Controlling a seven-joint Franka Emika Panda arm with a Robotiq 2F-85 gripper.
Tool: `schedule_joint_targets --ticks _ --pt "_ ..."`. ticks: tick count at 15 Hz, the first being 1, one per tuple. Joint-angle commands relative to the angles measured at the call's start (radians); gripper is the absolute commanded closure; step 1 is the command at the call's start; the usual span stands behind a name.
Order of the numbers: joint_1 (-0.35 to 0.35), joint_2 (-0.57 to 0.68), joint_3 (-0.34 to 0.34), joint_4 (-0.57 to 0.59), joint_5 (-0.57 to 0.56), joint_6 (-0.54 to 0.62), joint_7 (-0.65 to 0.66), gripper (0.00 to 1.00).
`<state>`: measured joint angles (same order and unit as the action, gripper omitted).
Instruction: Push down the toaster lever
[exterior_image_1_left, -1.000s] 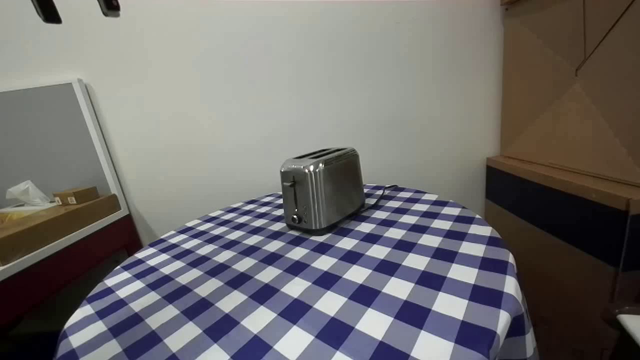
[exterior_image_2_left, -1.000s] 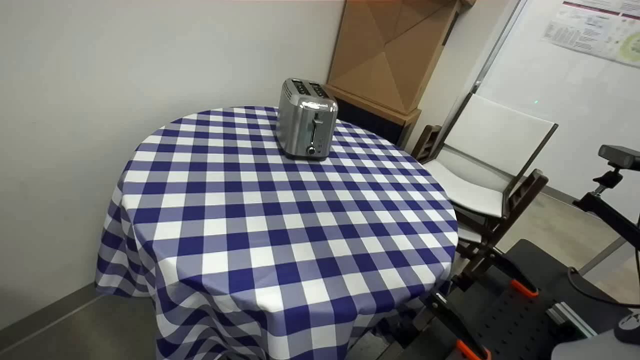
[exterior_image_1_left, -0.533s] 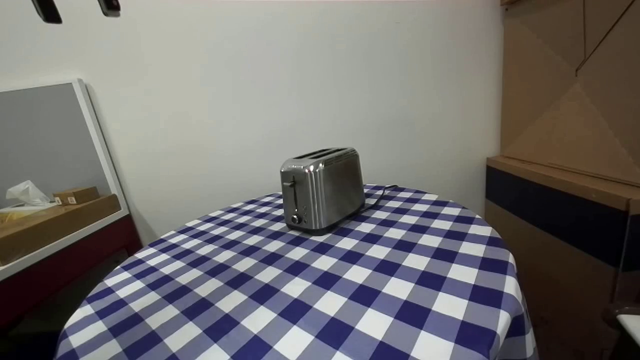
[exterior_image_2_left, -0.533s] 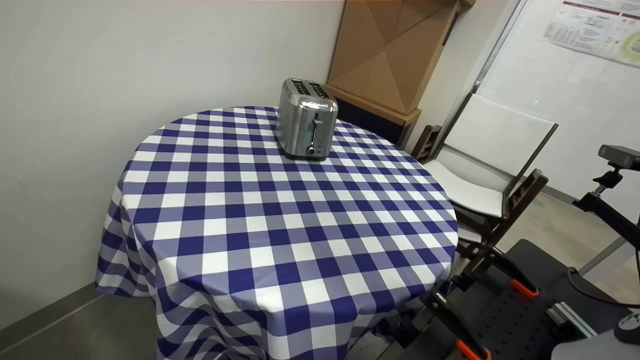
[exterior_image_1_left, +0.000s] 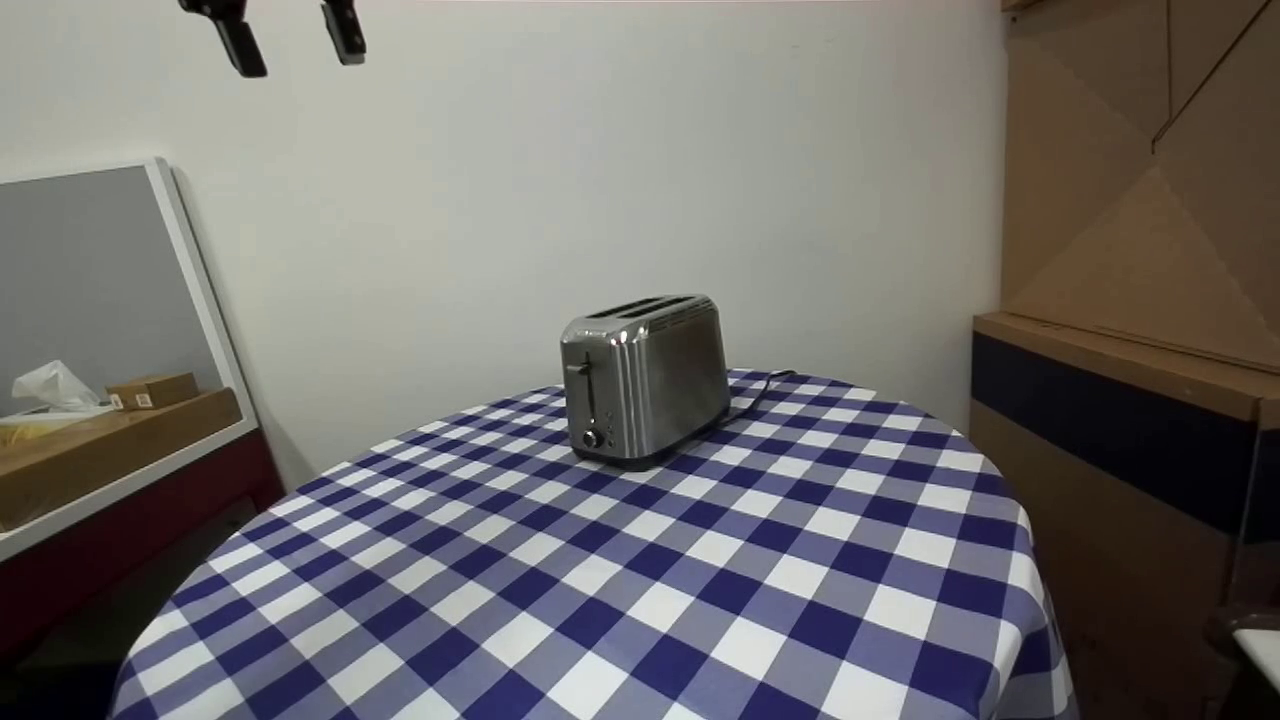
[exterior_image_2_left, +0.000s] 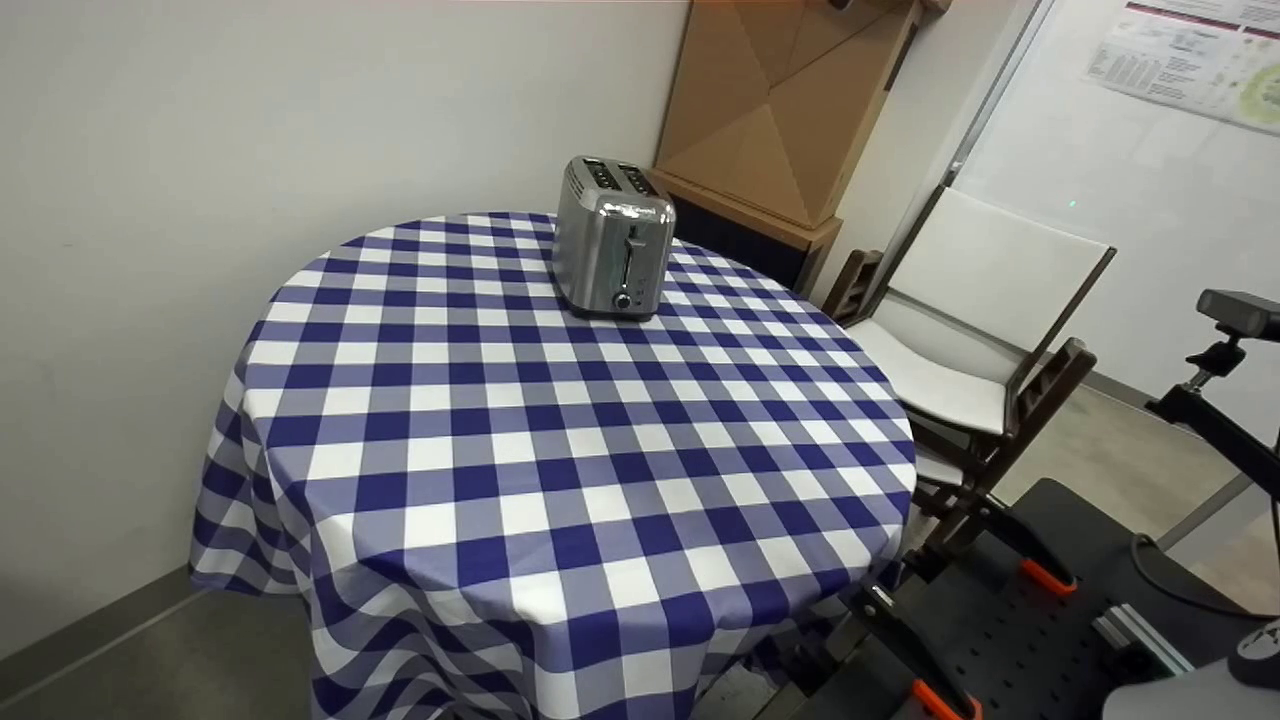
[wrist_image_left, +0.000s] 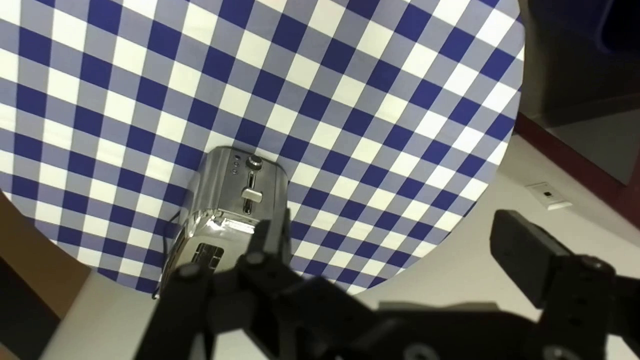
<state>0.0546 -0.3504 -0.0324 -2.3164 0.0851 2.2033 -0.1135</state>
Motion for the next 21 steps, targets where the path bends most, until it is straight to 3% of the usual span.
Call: schedule_joint_targets --ticks 1,8,9,10,18,20,21 --pt "-0.023 0.167 -0.015 0.145 0.005 0.034 -0.010 0.00" --pt "-0.070 0.434 -0.019 0.394 0.005 0.039 0.030 0.00" --pt "-0.075 0.462 -0.017 0.422 0.003 0.035 0.038 0.07" --pt "-0.079 0.493 -0.016 0.452 0.004 0.031 0.043 0.26" --pt "-0.097 0.673 -0.016 0.618 -0.009 0.012 0.070 0.87" --pt "-0.100 0.709 -0.016 0.638 -0.014 0.011 0.076 0.99" --pt "-0.101 0.727 -0.017 0.644 -0.019 0.011 0.077 1.00"
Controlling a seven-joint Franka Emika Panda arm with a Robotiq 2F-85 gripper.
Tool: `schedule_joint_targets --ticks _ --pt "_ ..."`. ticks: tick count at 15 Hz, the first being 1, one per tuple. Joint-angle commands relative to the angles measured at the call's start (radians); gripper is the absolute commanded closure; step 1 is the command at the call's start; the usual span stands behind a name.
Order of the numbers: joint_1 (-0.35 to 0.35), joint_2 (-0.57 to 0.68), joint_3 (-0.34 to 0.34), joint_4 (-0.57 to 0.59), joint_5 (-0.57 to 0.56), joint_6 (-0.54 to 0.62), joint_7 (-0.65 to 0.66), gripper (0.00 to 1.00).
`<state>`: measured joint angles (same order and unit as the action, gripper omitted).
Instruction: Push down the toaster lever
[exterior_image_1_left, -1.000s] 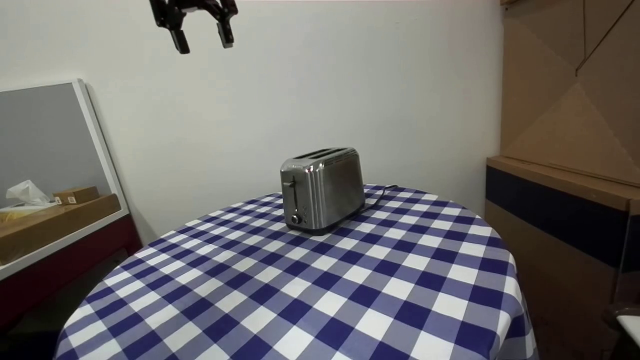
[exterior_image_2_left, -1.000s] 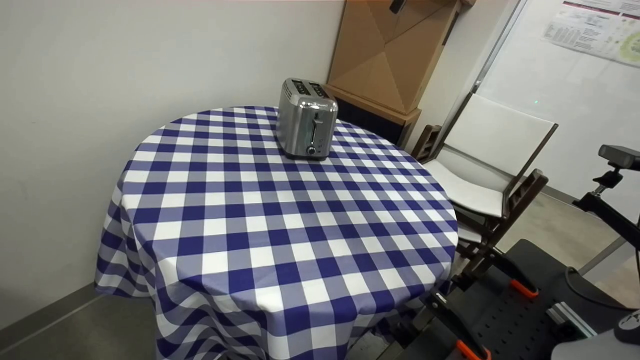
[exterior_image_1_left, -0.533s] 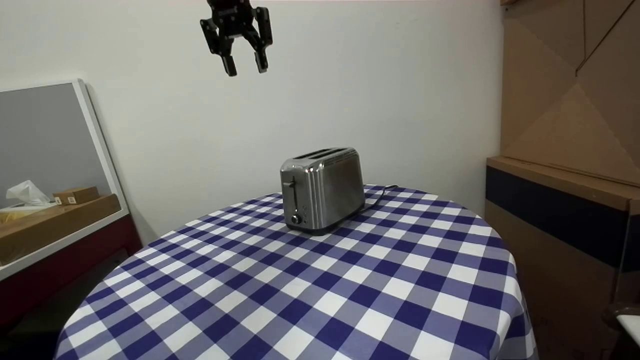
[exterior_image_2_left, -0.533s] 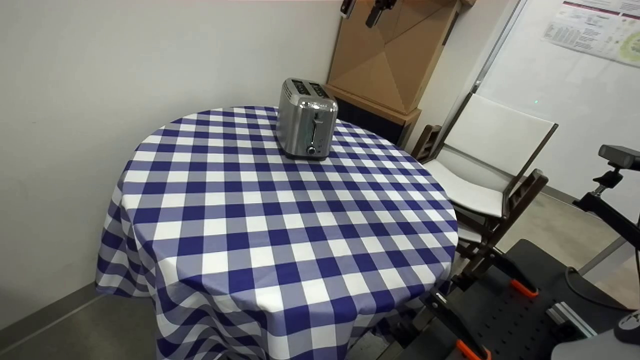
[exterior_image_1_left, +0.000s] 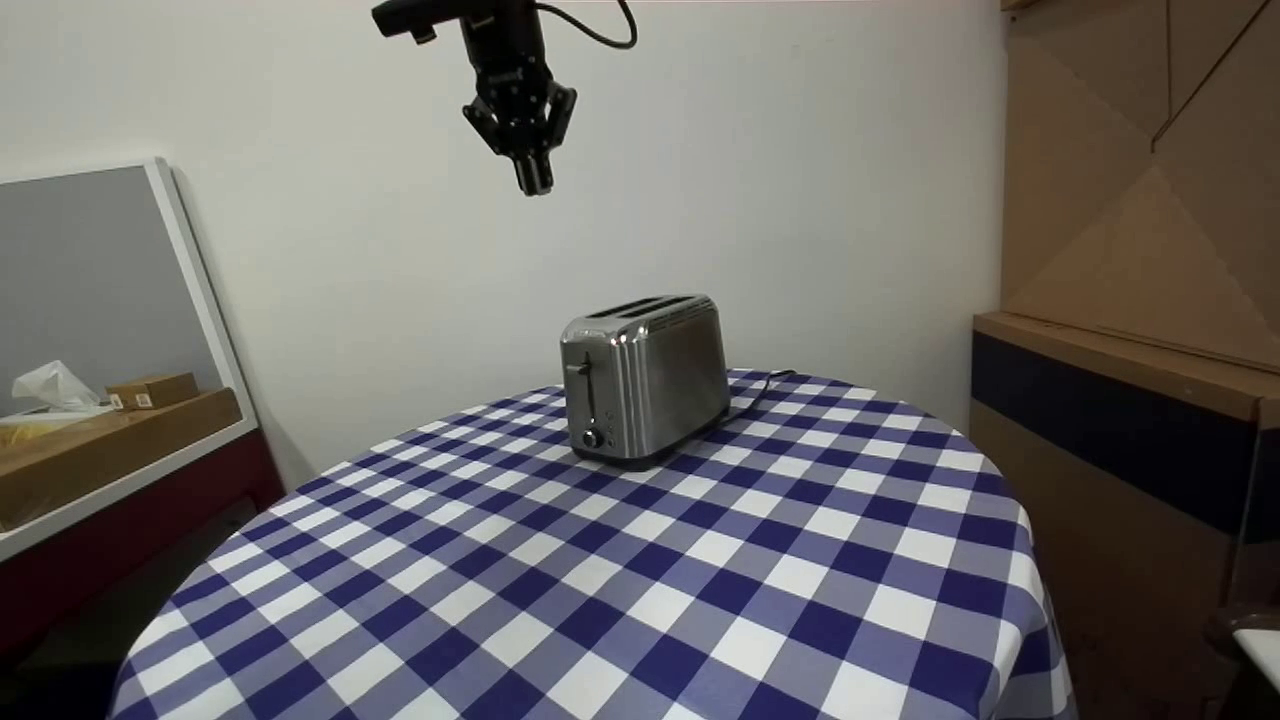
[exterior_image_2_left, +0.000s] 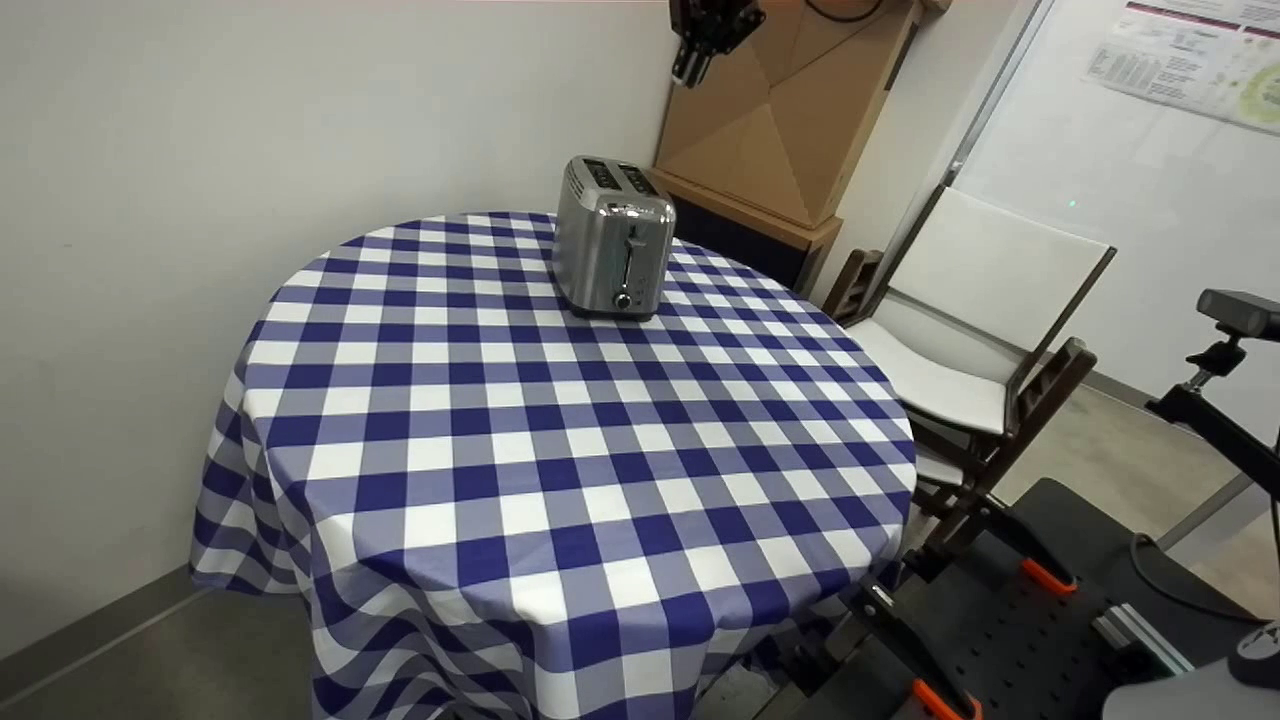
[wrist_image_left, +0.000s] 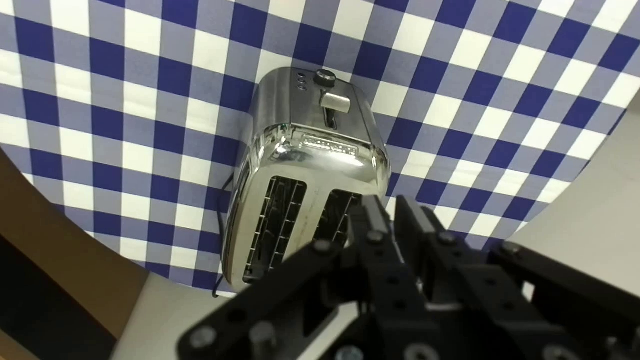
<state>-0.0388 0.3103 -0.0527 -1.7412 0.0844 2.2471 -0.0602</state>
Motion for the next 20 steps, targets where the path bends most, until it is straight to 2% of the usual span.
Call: schedule_joint_targets --ticks 1,14,20 --pt "-0.009 0.085 0.004 0.074 -0.020 -0.031 0.024 1.00" --pt "0.001 0.311 -0.008 0.158 -0.090 -0.001 0.072 1.00" --pt "0.026 0.403 -0.021 0.171 -0.158 0.096 0.103 1.00"
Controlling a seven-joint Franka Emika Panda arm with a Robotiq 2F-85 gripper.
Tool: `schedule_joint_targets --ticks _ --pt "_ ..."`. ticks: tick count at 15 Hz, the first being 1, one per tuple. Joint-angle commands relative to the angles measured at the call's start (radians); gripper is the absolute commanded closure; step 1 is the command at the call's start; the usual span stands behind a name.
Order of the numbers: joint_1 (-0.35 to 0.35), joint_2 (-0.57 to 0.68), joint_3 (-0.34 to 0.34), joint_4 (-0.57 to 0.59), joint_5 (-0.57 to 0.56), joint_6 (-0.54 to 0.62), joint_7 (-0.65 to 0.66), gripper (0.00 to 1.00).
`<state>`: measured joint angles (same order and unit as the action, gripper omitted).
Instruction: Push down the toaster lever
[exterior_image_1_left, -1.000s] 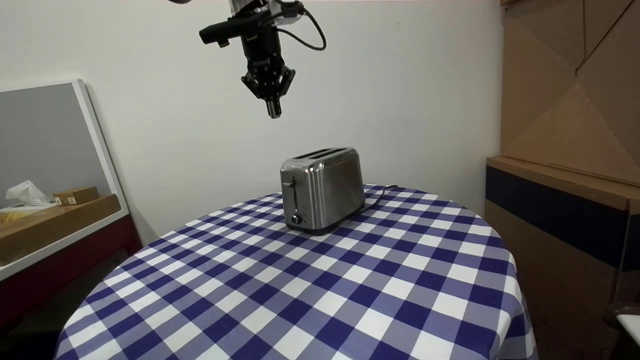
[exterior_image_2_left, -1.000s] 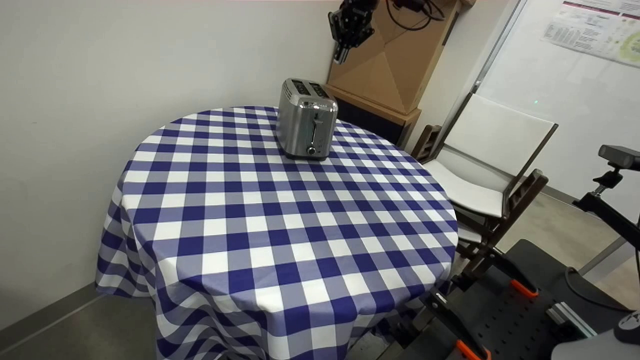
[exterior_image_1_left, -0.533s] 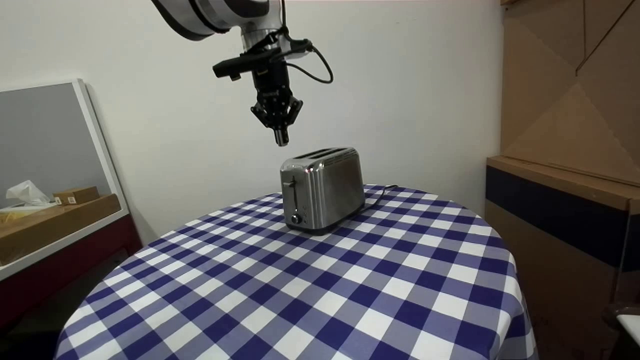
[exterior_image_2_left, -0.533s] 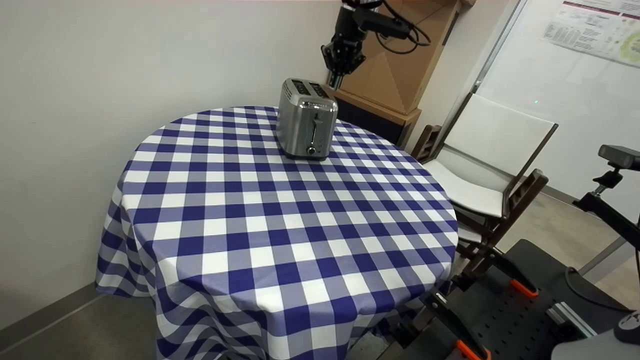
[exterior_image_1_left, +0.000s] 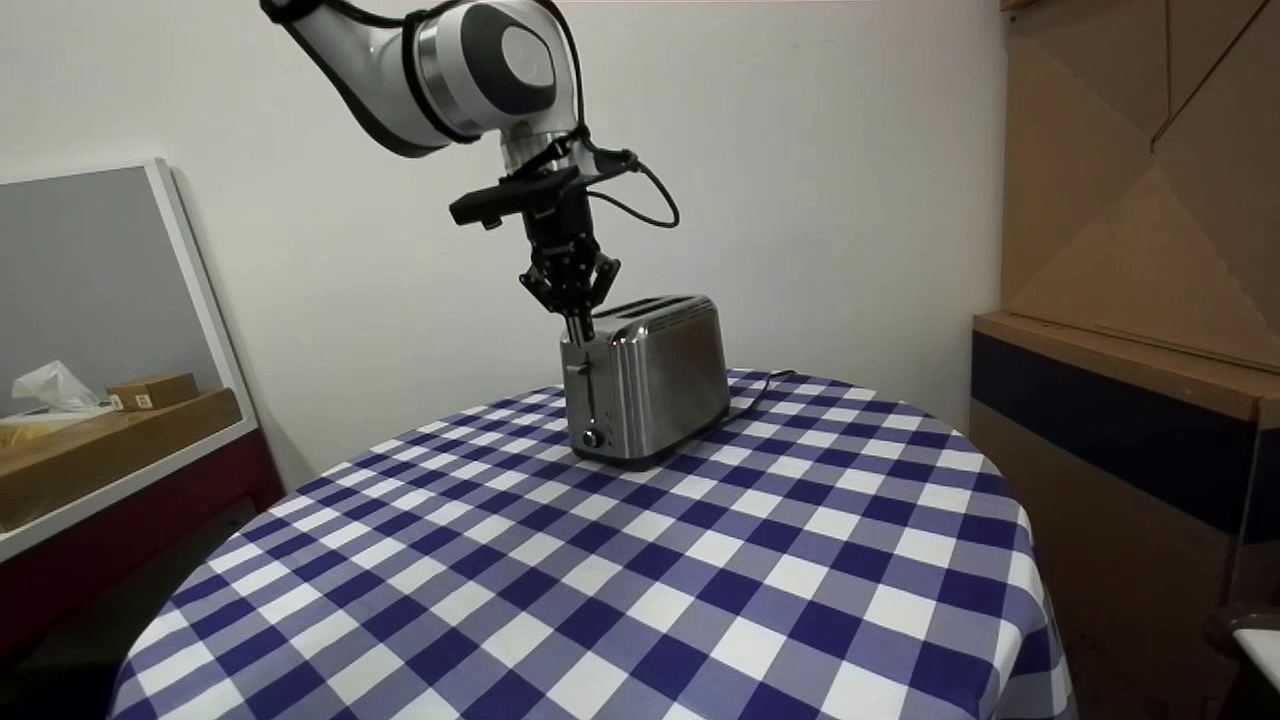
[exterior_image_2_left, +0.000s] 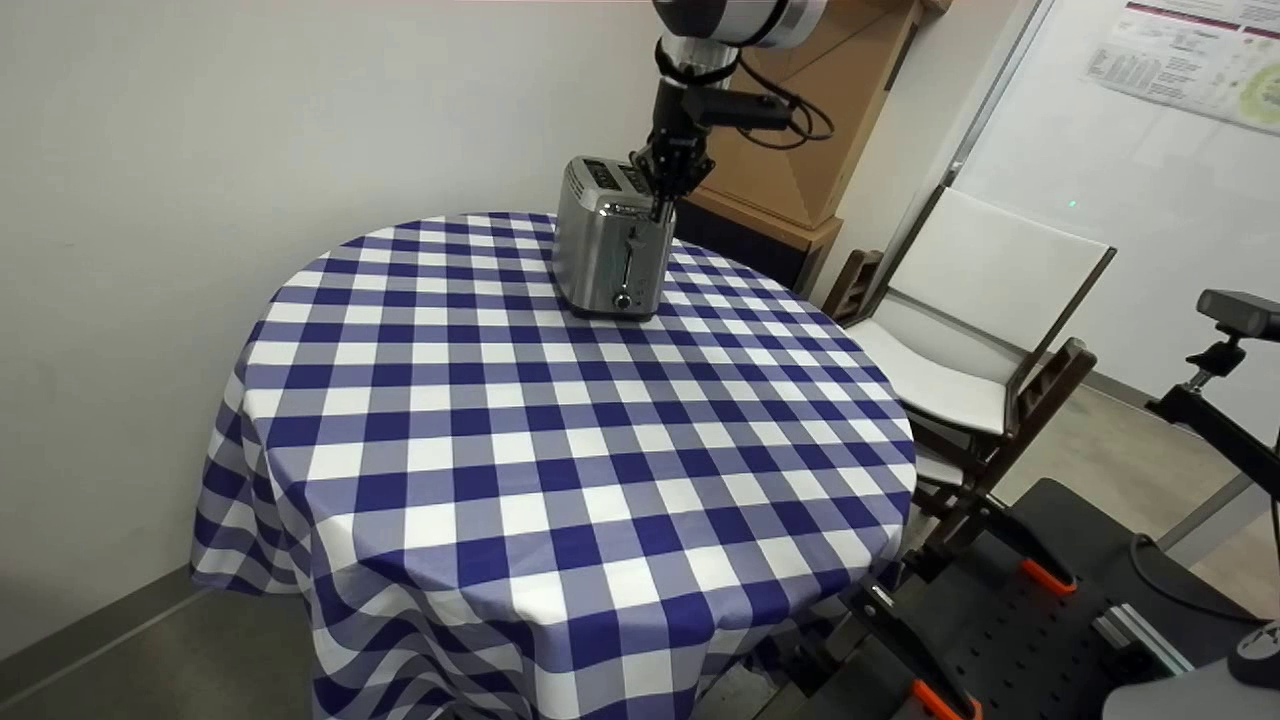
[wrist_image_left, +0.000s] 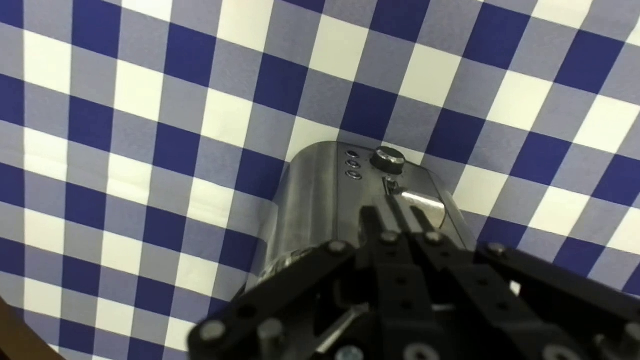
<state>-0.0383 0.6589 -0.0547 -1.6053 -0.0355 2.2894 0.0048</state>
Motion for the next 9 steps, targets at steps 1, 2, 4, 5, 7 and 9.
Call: schedule_joint_targets --ticks 1,2,4,5,7,9 --pt "0.033 0.068 -0.021 0.030 -0.050 0.088 0.047 1.00" --pt "0.039 0.081 -0.024 0.028 -0.060 0.120 0.056 1.00" --pt "0.051 0.108 -0.028 0.026 -0.071 0.178 0.070 1.00" --pt "0.057 0.118 -0.029 0.026 -0.074 0.195 0.078 1.00" --pt "0.066 0.129 -0.031 0.023 -0.075 0.212 0.088 1.00" --pt "0.072 0.140 -0.034 0.016 -0.074 0.227 0.090 1.00"
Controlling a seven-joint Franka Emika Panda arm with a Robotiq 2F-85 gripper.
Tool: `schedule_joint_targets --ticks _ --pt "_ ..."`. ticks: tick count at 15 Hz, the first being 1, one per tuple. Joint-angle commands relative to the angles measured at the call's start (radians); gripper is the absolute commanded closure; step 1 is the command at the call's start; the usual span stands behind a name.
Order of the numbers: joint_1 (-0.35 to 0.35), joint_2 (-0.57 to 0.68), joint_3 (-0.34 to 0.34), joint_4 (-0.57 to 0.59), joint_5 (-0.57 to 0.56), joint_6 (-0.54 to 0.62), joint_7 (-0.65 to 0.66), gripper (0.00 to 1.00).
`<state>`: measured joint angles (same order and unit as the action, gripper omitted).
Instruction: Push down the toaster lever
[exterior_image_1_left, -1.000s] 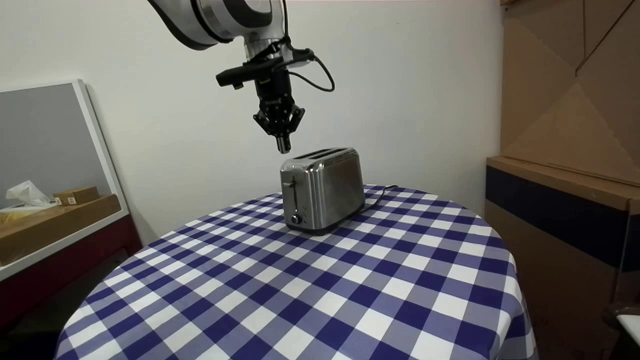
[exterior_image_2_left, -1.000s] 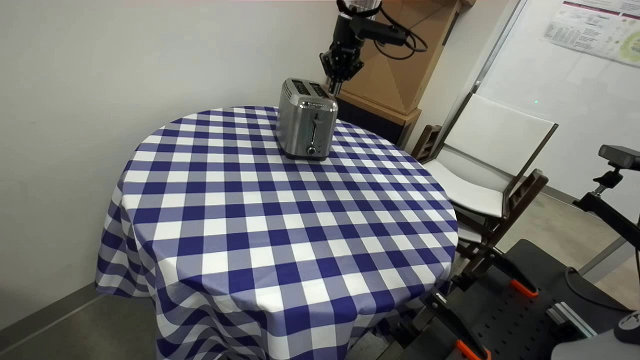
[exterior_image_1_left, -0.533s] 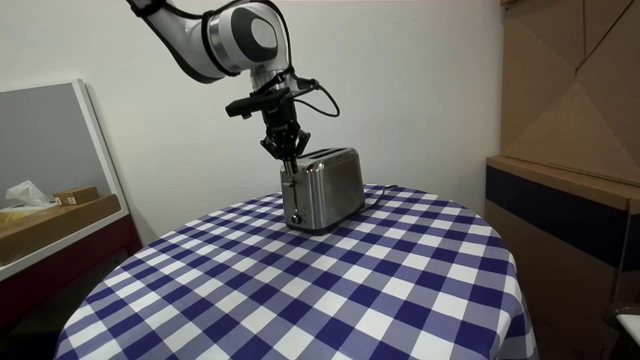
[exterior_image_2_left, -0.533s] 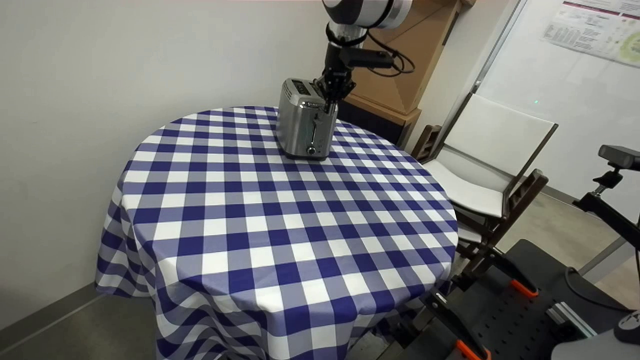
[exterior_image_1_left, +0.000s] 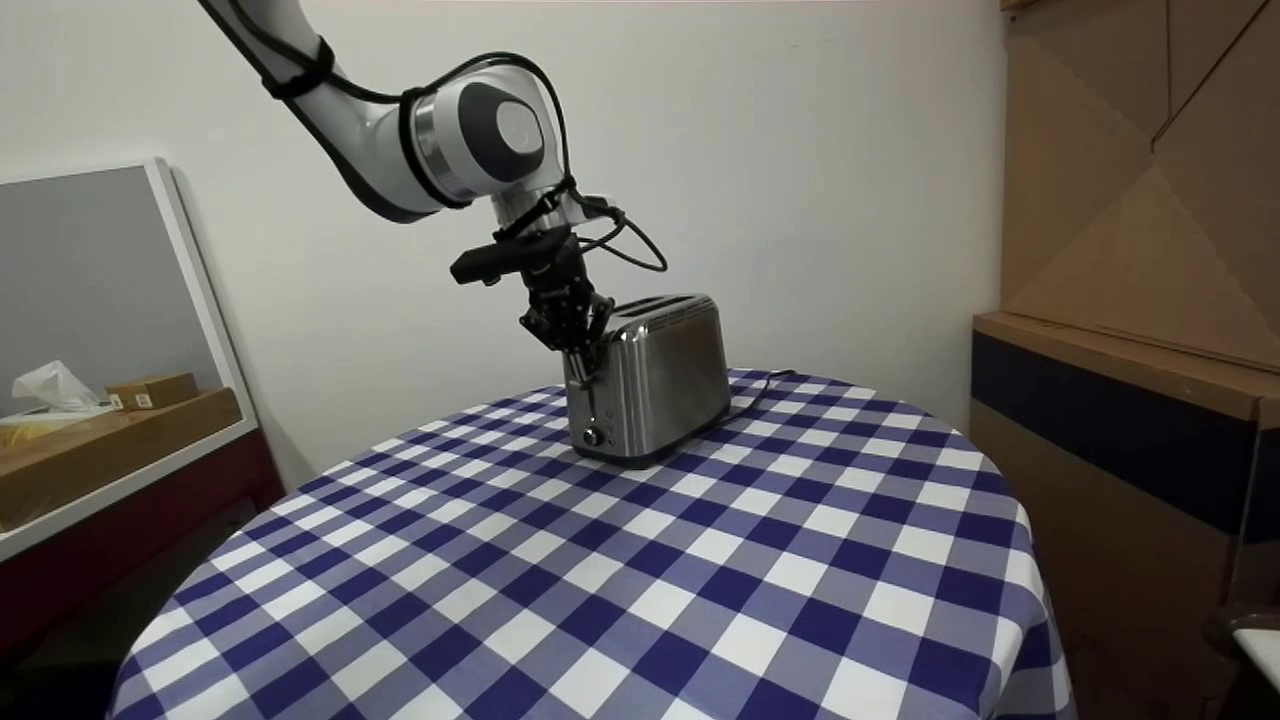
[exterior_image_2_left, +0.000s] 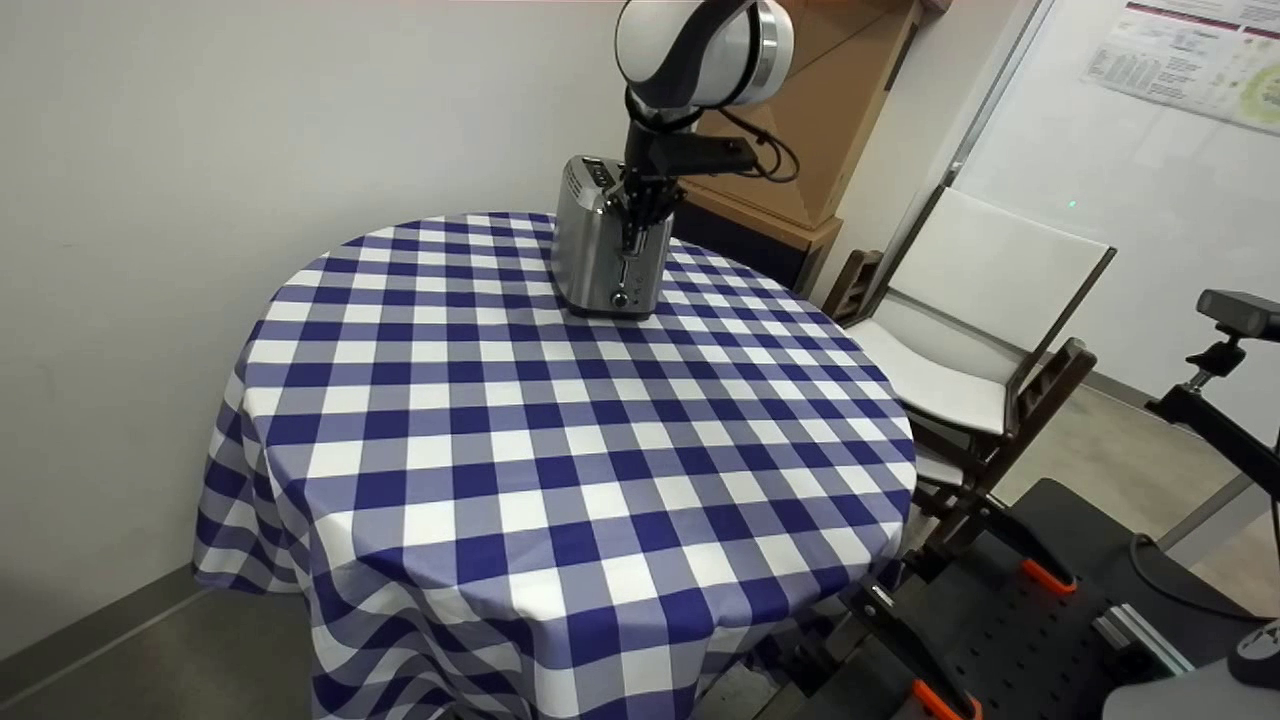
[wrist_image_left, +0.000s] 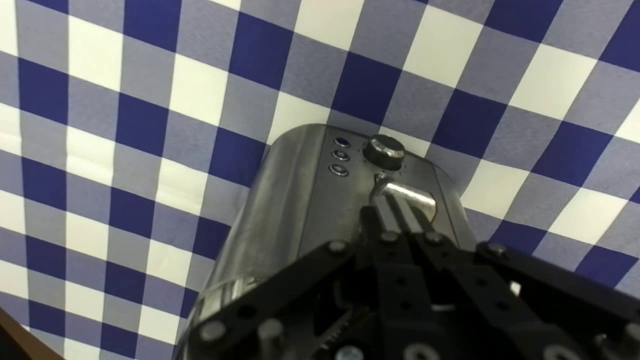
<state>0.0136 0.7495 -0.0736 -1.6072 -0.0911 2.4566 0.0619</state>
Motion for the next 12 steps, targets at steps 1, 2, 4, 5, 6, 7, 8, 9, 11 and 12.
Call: schedule_joint_targets --ticks 1,2,4,5,6,7,8,9,11,12 --pt "0.021 0.056 -0.016 0.016 -0.018 0.066 0.034 1.00" --pt "0.021 0.066 -0.017 0.014 -0.016 0.075 0.034 1.00" --pt "0.020 0.088 -0.019 0.009 -0.014 0.095 0.032 1.00" --pt "0.019 0.101 -0.020 0.007 -0.013 0.106 0.033 1.00" --pt "0.018 0.112 -0.020 0.006 -0.011 0.116 0.033 1.00" --pt "0.018 0.121 -0.021 0.005 -0.010 0.126 0.033 1.00" --pt "0.018 0.122 -0.020 0.002 -0.008 0.130 0.032 1.00" --pt "0.017 0.117 -0.019 0.000 -0.008 0.128 0.031 1.00" --pt "0.013 0.108 -0.015 -0.003 -0.002 0.123 0.029 1.00" --pt "0.007 0.099 -0.007 -0.006 0.005 0.114 0.024 1.00"
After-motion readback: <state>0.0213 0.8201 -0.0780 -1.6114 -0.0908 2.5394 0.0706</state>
